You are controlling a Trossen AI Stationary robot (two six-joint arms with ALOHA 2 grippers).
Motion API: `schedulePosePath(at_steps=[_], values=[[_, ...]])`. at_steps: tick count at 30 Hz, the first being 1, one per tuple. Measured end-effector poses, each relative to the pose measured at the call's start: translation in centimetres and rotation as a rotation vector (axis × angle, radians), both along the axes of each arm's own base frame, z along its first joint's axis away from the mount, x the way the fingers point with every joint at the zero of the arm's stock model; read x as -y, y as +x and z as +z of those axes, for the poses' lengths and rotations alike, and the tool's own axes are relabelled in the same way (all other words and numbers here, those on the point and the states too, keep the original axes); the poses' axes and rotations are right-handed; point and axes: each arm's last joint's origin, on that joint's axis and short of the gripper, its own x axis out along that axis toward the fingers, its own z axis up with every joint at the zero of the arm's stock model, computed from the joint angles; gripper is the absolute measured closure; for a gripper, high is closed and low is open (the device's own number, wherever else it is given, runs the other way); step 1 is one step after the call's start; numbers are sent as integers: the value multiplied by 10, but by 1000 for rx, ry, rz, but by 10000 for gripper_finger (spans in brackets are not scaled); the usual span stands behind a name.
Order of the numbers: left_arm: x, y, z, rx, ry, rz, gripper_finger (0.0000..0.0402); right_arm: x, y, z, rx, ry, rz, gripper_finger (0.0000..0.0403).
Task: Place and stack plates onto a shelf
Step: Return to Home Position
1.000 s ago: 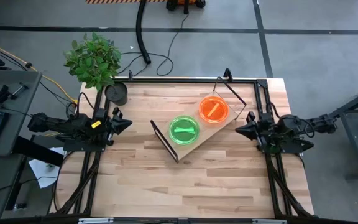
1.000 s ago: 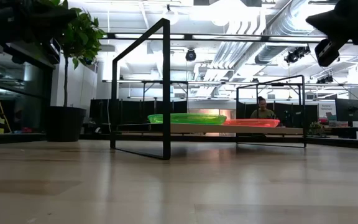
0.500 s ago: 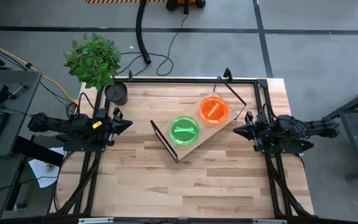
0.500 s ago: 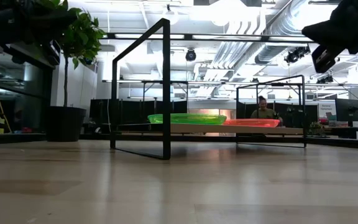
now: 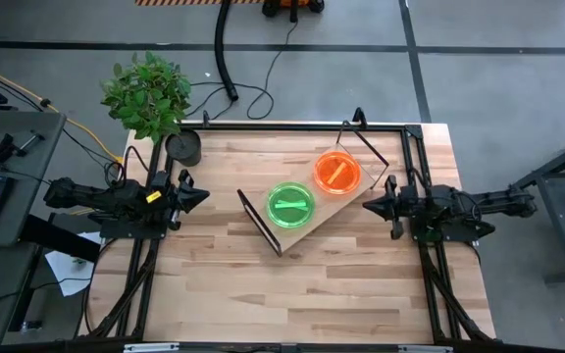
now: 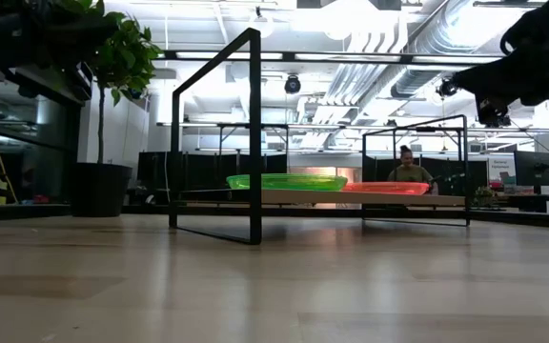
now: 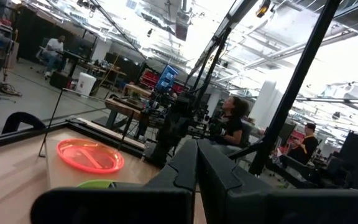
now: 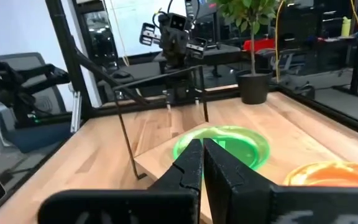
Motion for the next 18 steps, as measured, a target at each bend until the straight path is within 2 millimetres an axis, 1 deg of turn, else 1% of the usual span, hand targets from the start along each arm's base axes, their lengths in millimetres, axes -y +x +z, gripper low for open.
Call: schedulePosePath(at_steps=[4,15,18], values=[[0,0,0,0,0,0,398,0,0,0,-4,2,0,403],[0,0,0,-3,1,0,398,0,0,0,-1,206,3,403],[0,1,-3,-34,6,1,398,0,0,0,9,236,9,403]])
